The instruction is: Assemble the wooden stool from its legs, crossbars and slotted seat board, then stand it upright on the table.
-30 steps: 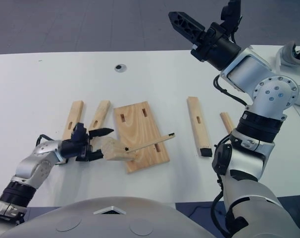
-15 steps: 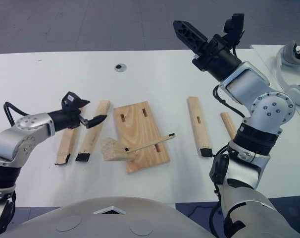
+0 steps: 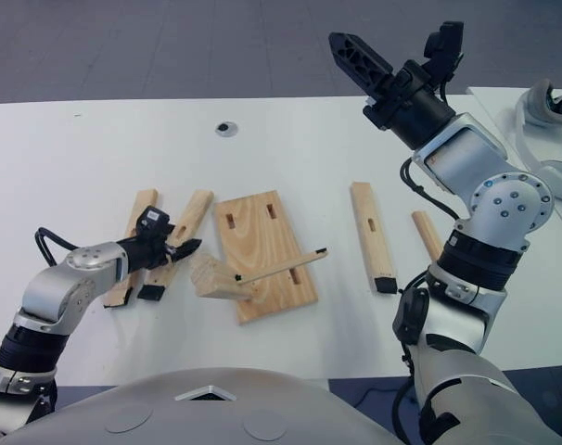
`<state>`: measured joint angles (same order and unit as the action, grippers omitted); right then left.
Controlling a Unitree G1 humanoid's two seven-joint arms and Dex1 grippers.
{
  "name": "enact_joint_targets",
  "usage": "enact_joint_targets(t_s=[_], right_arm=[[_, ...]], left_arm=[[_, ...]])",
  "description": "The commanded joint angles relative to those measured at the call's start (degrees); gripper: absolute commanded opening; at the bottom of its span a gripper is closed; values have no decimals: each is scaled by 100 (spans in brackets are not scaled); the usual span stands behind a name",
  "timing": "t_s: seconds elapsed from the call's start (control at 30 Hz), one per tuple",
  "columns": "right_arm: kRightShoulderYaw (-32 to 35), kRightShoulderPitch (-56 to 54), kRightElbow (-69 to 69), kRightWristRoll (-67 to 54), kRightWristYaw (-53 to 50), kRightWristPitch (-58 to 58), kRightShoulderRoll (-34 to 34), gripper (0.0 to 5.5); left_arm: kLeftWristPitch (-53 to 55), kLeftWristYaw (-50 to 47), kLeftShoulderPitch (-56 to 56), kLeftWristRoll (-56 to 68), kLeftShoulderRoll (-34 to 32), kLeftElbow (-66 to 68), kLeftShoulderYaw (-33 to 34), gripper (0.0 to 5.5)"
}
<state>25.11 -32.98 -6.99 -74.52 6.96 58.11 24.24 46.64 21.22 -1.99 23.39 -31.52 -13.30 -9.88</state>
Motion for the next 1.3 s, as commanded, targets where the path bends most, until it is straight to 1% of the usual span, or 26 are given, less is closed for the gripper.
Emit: enact_joint_targets(t_s=[0.03,0.07,0.13,0.23,0.4,0.47,0.53,0.57,0.67,0.73,0.8,0.9,0.97,1.13,1.23,1.3], right_arm=[[-51,-1,54,-13,2,-42,28,436],[-65,-6,65,2,16,-47,30,436],[-86,-6,74,25,33,-61,36,436],[-114,2,86,66,61,-98,39,436],[-189,-80,140,165,121,-177,21,436],[-238,-119,154,189,144,-206,5,436],[-220,-179,176,64,126,-203,-17,436],[-219,-283,179,-152,114,-157,-66,436],[-421,-607,98,-916,144,55,-297,436],[-577,-724,169,-1218,158,133,-416,436],[-637,-735,187,-1479,195,158,-417,465],[-705,-647,-18,-1794,288,176,-356,527],[-725,-654,133,-1644,237,77,-331,540],[-799,-591,206,-1757,271,43,-299,540],[-812,-523,153,-2009,338,78,-290,487],[-824,-493,122,-2102,337,73,-260,464]], left_arm=[[45,34,72,-262,80,606,9,310],[-30,43,51,-308,105,760,61,291],[-183,35,-18,-378,165,1024,174,274],[-523,10,-416,-386,301,1374,462,213],[-984,348,-1993,338,761,1467,1339,207],[-906,484,-2486,575,839,1479,1527,207],[-580,771,-3044,1251,961,1339,1818,207],[-476,1087,-3297,1593,1018,1286,1865,207],[-261,2029,-3656,2275,1128,1387,1824,207],[-60,2318,-3794,2770,1325,1446,1917,207],[52,2410,-3857,3010,1443,1434,1923,207],[293,2530,-3847,3219,1482,1476,1873,207],[690,2632,-3837,3561,1489,1393,1874,207],[1499,2786,-3617,4098,1365,1056,1717,207],[1572,2775,-3574,4118,1391,1054,1710,207],[1564,2766,-3583,4116,1399,1089,1728,207]])
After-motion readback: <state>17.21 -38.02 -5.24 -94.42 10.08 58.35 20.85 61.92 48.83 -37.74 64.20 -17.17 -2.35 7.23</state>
